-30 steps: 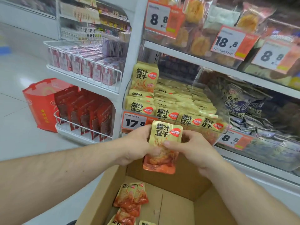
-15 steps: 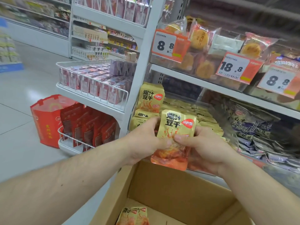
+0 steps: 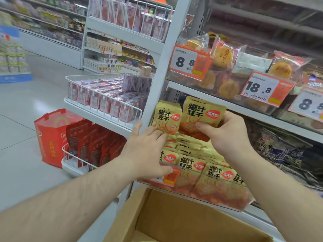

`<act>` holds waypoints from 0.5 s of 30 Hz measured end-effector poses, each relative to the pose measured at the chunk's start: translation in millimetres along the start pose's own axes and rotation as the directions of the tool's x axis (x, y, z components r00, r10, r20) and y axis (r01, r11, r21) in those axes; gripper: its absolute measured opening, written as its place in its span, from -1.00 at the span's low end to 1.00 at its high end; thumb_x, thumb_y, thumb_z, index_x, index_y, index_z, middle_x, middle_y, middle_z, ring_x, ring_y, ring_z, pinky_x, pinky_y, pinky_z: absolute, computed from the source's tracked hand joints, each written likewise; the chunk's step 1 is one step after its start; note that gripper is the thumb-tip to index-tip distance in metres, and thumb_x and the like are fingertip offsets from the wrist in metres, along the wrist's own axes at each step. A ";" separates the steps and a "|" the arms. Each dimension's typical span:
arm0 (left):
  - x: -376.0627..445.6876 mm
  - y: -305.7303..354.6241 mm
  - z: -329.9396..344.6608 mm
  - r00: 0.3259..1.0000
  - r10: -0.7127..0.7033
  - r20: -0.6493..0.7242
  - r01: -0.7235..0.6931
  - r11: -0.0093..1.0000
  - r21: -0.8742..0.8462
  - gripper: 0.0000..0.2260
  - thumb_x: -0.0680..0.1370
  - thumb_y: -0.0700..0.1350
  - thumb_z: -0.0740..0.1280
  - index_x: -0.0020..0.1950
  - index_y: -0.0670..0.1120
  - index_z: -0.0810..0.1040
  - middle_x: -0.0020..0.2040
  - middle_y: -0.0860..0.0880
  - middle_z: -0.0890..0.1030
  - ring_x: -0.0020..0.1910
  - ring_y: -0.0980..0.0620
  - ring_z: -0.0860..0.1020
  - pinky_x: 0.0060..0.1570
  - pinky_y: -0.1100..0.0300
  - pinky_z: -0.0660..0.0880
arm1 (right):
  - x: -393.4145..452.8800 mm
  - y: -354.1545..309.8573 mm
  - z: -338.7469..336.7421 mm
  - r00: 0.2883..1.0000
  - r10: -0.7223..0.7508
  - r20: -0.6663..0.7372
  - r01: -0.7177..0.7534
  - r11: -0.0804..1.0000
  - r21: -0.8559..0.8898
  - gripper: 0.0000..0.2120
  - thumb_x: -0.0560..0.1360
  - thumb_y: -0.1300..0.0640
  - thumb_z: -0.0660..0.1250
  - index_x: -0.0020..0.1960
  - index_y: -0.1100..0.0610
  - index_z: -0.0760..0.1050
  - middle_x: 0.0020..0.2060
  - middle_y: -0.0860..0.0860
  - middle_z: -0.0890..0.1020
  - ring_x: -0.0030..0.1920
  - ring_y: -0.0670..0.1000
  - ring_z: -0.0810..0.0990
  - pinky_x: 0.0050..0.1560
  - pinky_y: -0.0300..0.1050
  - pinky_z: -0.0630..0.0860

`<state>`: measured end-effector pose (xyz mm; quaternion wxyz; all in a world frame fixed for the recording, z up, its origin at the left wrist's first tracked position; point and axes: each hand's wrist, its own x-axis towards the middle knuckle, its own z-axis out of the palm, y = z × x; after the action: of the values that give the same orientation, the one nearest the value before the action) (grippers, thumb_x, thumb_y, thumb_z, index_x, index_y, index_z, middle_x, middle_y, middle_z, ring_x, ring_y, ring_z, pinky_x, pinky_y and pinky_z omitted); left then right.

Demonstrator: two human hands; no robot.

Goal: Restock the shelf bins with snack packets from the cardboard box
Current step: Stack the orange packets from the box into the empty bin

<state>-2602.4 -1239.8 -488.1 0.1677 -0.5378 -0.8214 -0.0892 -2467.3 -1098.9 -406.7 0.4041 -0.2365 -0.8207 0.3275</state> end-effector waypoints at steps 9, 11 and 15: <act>-3.3 -3.0 12.3 0.992 0.003 -0.127 -0.015 0.996 -0.092 -0.21 0.28 0.49 0.13 0.24 -0.05 0.54 0.20 0.03 0.56 0.26 -0.04 0.46 0.29 -0.05 0.33 | 19.0 -9.9 17.2 0.986 -0.038 0.163 0.051 0.996 -0.078 -0.79 0.38 0.14 0.56 -0.05 -0.10 0.66 -0.14 -0.20 0.71 -0.05 -0.18 0.66 0.13 -0.02 0.60; -2.8 -3.7 14.9 0.990 0.009 -0.144 -0.025 0.993 -0.111 -0.21 0.28 0.49 0.13 0.23 -0.06 0.53 0.19 0.03 0.55 0.24 -0.03 0.46 0.23 -0.02 0.37 | 22.7 -11.2 19.5 0.982 -0.044 0.186 0.059 0.995 -0.076 -0.79 0.38 0.15 0.57 -0.06 -0.09 0.66 -0.14 -0.20 0.71 -0.05 -0.17 0.66 0.12 -0.03 0.60; -4.3 -4.1 19.6 0.979 0.019 -0.203 -0.045 0.991 -0.122 -0.23 0.28 0.48 0.16 0.21 -0.07 0.56 0.17 0.02 0.57 0.20 -0.05 0.50 0.17 -0.02 0.44 | 25.1 -11.0 23.8 0.967 -0.050 0.251 0.071 0.995 -0.073 -0.79 0.38 0.16 0.57 -0.03 -0.05 0.67 -0.15 -0.19 0.72 -0.07 -0.18 0.67 0.09 -0.04 0.62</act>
<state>-2608.0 -1238.7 -507.8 0.2171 -0.5487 -0.7841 -0.1922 -2502.2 -1098.2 -396.8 0.2976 -0.1846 -0.8844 0.3084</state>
